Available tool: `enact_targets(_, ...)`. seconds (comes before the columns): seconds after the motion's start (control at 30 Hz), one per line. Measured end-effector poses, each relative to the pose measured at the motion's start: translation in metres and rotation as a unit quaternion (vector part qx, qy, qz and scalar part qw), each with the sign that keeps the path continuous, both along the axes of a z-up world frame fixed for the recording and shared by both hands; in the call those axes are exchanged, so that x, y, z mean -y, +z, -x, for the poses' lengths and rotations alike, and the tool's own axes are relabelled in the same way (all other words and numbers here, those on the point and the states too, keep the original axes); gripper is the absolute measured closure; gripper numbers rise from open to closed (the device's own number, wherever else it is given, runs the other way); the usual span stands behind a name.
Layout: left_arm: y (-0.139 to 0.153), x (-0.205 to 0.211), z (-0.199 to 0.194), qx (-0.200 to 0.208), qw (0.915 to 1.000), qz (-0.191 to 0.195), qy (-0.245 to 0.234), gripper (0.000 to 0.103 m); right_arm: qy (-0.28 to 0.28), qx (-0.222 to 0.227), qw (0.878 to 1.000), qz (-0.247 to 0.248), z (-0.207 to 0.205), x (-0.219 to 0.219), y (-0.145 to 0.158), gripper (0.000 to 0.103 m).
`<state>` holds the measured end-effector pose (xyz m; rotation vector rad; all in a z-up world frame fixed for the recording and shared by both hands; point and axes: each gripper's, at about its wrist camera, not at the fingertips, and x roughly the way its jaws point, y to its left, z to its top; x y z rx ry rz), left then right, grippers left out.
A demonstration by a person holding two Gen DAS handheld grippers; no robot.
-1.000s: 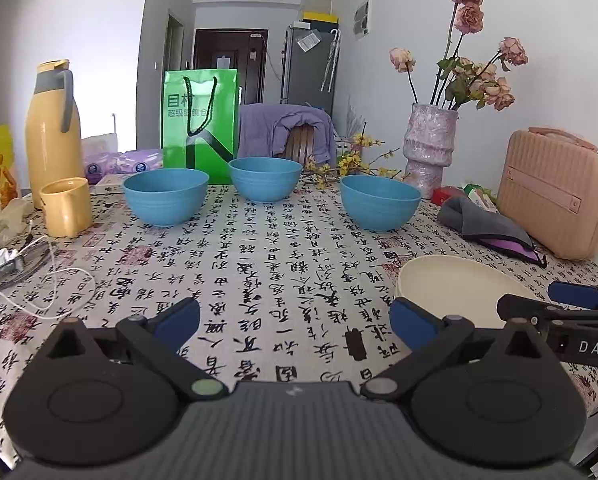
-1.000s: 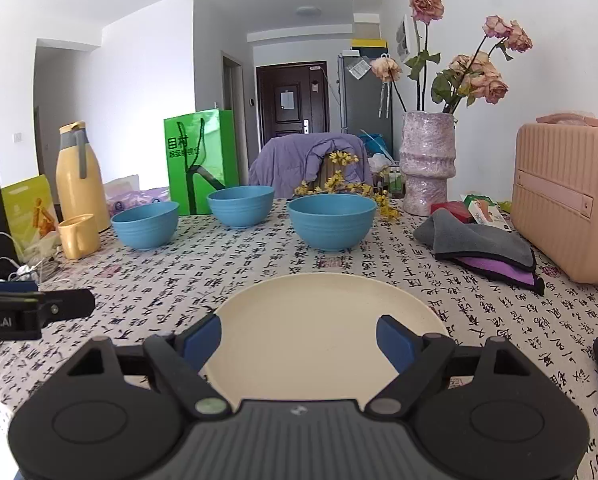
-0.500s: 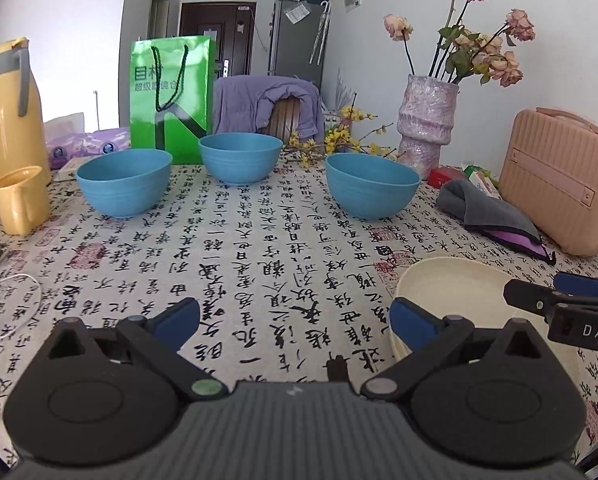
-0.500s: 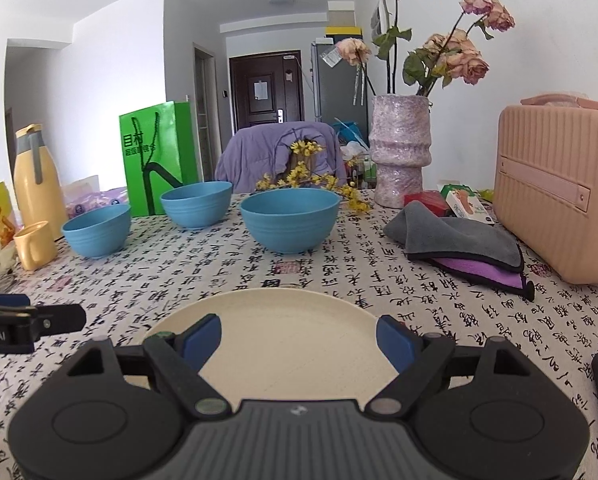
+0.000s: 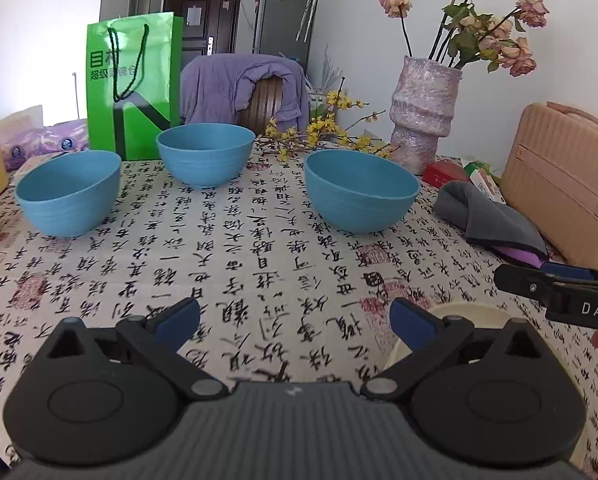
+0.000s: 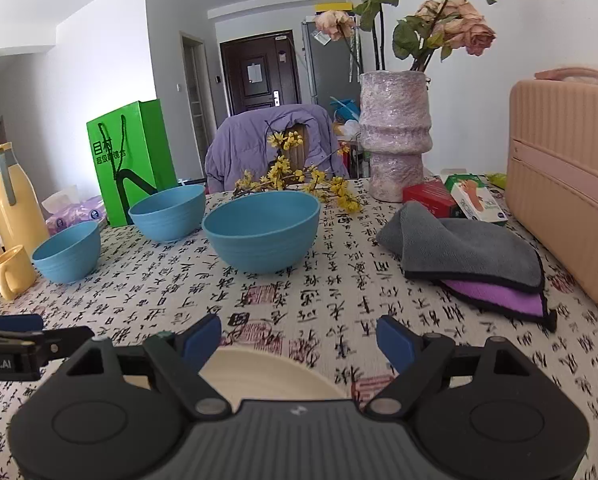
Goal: Organize plates and bowls
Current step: 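Move both grippers toward the blue bowls near the flower vase, then grasp a blue bowl rim with the right gripper while the left grasps another bowl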
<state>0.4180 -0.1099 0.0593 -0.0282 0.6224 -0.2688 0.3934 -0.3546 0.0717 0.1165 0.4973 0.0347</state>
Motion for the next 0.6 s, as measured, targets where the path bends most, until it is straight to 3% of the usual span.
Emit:
enact_targets(0.1, 0.004, 0.004, -0.023, -0.006, 0.9999, 0.009, -0.006, 0.0, 0.016, -0.01, 1.0, -0.013, -0.021, 0.007, 0.003, 0.019)
enact_targets(0.33, 0.017, 0.01, -0.099, -0.01, 0.9991, 0.034, -0.024, 0.0, 0.043, -0.069, 0.99, -0.115, -0.095, 0.037, 0.012, 0.019)
enact_targets(0.43, 0.016, 0.011, -0.136, -0.03, 0.9969, 0.064, -0.034, 0.0, 0.026, -0.076, 0.99, -0.117, -0.131, 0.044, 0.014, 0.019)
enact_targets(0.6, 0.004, 0.016, -0.186, -0.067, 0.9922, 0.103, -0.023, 0.013, 0.011, -0.102, 0.987, -0.126, -0.186, 0.049, 0.009, 0.027)
